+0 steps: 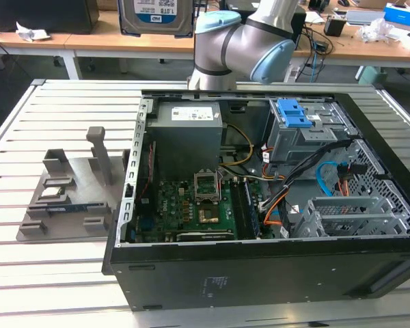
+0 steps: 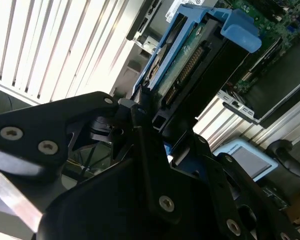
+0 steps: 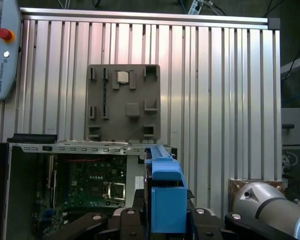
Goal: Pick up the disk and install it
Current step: 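Pick up the disk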
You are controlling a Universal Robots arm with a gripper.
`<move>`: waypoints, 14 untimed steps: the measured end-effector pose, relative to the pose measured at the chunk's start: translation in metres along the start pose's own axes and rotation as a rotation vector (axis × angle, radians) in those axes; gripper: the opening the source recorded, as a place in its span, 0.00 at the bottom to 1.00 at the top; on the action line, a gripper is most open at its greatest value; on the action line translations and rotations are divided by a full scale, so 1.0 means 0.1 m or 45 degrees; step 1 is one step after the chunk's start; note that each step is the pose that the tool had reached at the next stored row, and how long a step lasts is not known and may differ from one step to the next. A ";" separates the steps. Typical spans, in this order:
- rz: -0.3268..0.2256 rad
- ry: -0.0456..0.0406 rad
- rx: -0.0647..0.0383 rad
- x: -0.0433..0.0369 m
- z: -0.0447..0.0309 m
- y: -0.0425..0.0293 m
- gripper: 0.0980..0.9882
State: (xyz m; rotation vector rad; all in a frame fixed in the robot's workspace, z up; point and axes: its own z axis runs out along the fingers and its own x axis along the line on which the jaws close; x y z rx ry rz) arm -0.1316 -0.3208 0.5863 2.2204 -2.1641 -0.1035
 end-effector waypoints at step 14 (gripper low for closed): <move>-0.002 -0.021 -0.001 0.014 -0.045 -0.617 0.30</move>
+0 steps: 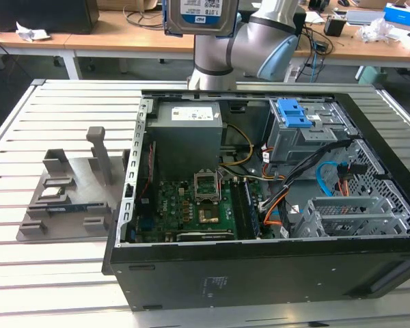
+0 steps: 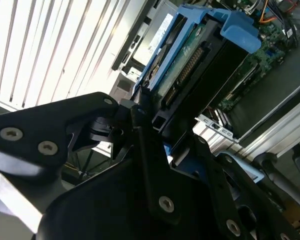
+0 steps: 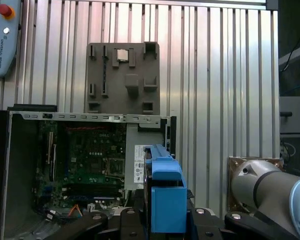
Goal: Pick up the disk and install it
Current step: 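Pick up the disk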
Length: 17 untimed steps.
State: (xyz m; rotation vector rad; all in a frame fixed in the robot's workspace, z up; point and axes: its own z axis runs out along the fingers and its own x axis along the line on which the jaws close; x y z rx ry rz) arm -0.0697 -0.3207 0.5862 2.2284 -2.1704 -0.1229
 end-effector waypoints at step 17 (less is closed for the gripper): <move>-0.004 -0.063 -0.007 0.032 0.343 -0.363 0.30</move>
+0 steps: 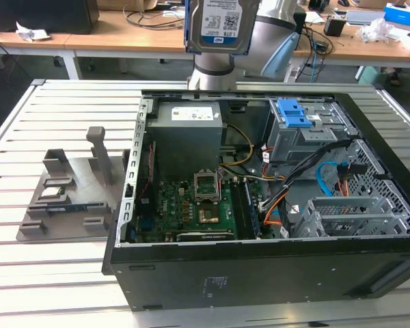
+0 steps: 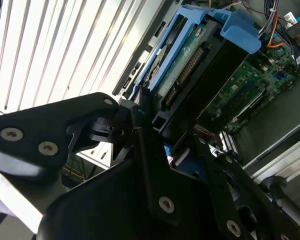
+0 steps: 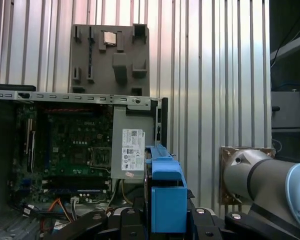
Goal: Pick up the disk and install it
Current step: 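Pick up the disk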
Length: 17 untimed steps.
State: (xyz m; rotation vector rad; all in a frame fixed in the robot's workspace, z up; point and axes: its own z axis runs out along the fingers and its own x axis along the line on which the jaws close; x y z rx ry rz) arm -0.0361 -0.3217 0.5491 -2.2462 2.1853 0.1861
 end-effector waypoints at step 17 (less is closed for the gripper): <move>0.000 0.000 -0.004 0.085 0.385 -0.260 0.30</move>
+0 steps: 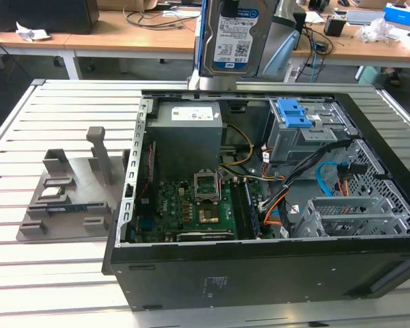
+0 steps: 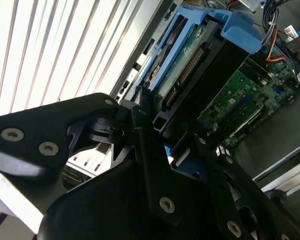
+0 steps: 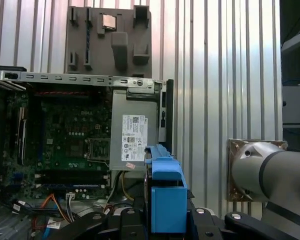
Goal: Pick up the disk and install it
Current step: 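Pick up the disk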
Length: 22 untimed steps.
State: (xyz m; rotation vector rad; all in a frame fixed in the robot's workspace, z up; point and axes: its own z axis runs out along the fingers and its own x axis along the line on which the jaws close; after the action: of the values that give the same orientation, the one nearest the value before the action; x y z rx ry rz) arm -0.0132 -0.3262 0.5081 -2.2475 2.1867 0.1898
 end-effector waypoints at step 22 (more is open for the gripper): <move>0.000 0.000 0.000 1.137 -0.055 0.032 0.30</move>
State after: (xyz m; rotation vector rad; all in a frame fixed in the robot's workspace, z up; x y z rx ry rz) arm -0.0132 -0.4400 0.5040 -2.2475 2.1868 0.1898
